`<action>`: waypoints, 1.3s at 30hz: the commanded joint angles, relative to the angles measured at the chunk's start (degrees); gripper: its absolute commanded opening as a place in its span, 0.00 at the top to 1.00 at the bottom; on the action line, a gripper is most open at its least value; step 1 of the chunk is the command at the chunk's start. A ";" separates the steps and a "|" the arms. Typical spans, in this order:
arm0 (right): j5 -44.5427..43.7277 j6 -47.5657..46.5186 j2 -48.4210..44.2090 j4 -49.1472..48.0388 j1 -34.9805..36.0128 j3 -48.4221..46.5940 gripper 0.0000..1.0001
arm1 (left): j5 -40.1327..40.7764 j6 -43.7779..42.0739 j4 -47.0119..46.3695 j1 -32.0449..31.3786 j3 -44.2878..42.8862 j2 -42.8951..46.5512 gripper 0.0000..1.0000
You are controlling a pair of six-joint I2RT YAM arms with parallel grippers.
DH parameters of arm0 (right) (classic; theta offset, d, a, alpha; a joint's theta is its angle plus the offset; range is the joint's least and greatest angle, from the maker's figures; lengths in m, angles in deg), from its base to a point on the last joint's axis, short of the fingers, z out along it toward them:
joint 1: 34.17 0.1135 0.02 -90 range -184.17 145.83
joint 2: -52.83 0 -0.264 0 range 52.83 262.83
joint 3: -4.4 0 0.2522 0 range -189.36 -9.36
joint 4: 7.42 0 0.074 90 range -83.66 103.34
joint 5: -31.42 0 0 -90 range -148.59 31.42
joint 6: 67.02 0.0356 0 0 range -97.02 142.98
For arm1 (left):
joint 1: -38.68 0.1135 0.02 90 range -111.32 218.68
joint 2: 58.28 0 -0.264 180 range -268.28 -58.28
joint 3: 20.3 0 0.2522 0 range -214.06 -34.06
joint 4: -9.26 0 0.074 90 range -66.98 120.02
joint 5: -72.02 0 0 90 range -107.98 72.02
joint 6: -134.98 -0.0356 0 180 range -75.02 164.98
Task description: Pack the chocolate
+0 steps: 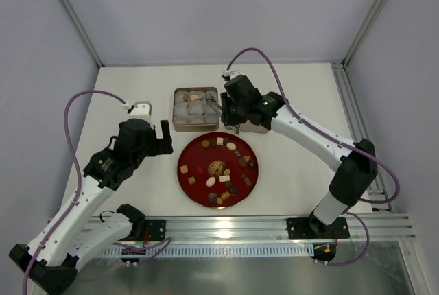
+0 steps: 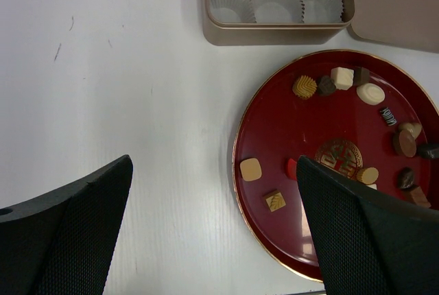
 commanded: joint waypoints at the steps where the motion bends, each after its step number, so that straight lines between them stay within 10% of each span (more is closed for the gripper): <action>1: 1.20 -4.03 4.35 -2.36 -1.79 -7.74 0.74 | 0.51 -0.06 -2.13 0.00 0.17 0.86 0.00; 39: -3.11 -6.14 23.52 0.28 -4.87 -20.77 0.69 | 0.77 -0.32 -1.70 0.00 0.26 0.34 0.00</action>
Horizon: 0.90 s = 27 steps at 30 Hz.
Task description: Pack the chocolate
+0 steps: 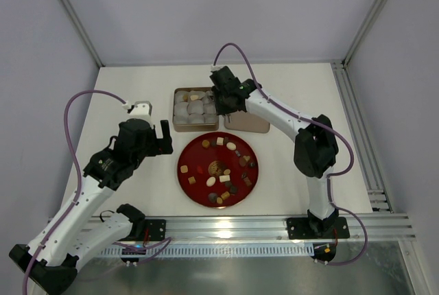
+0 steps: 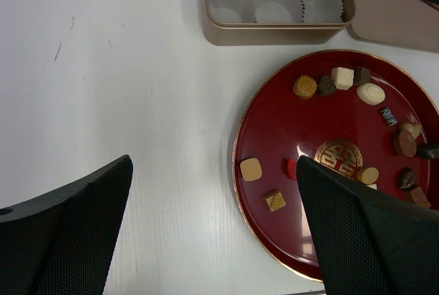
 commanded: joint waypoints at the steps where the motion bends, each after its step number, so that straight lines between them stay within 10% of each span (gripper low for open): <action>1: -1.17 -0.85 -0.63 -0.94 -0.32 -2.60 0.69 | 0.75 -0.41 -1.74 0.00 0.32 0.27 0.00; 27: 0.68 -1.11 -2.47 0.29 -0.06 -5.33 0.61 | 0.93 -0.49 -1.91 0.00 0.15 -0.08 0.00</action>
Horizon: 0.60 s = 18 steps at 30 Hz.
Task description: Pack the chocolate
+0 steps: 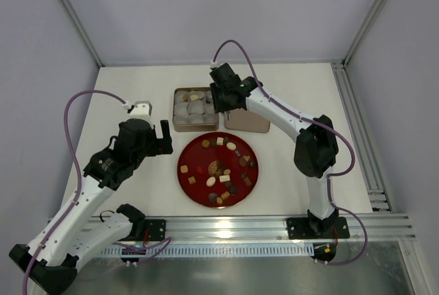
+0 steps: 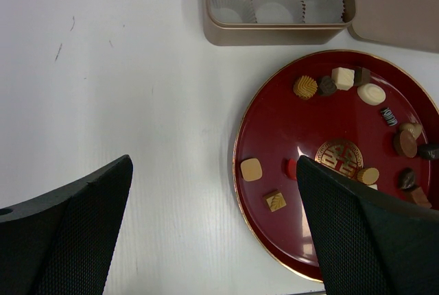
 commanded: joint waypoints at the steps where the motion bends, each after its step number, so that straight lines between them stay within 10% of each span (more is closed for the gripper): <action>1: 0.70 -0.77 -3.52 -0.46 0.09 -2.84 0.61 | 0.80 -0.47 -1.91 0.00 0.23 -0.06 0.00; 18: 0.88 2.30 -28.73 -3.88 5.97 23.51 0.61 | 0.45 -0.21 -2.00 0.00 0.06 0.29 0.00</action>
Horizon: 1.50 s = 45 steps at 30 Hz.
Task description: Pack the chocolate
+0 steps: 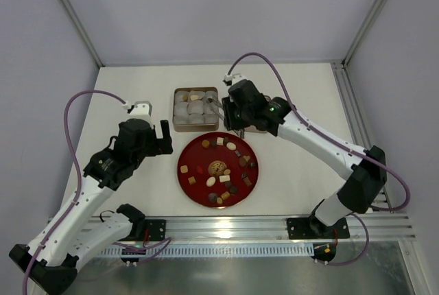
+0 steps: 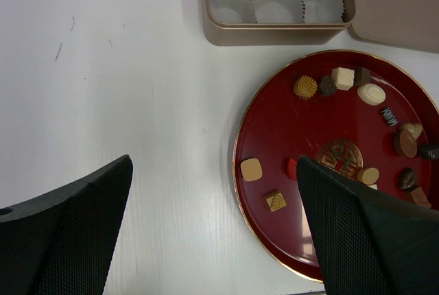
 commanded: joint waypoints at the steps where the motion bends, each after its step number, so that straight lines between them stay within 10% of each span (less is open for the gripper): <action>1: -0.13 1.94 -7.37 -1.94 2.55 6.76 0.61 | 0.38 -0.23 -1.98 0.00 0.06 0.38 0.00; 14: -1.18 6.34 -16.18 -2.46 12.84 22.42 0.57 | 0.20 -0.32 -2.42 0.00 -0.03 0.21 0.00; 45: -3.37 0.71 -5.90 -5.28 13.80 18.20 0.57 | 0.47 -0.32 -2.07 0.00 0.06 -0.15 0.00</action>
